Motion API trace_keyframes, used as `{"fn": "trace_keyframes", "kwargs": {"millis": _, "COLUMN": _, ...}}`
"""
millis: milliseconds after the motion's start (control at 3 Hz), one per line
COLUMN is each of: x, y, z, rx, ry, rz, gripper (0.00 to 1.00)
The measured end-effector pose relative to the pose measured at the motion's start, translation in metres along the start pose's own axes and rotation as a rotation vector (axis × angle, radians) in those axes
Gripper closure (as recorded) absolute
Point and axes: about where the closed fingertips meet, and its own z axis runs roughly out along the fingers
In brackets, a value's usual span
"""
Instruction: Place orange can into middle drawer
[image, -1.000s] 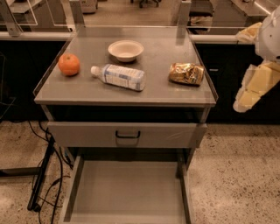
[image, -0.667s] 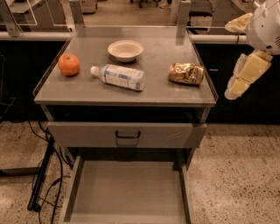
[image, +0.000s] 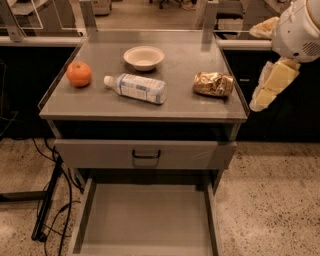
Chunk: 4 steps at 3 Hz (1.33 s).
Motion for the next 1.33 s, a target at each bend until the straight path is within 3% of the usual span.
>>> {"fn": "trace_keyframes", "kwargs": {"millis": 667, "x": -0.006, "y": -0.029, "z": 0.064, "rx": -0.026, "ry": -0.051, "rz": -0.043, "gripper": 0.00}}
{"fn": "trace_keyframes", "kwargs": {"millis": 1333, "x": 0.008, "y": -0.053, "z": 0.111, "rx": -0.022, "ry": -0.043, "rz": -0.029, "gripper": 0.00}}
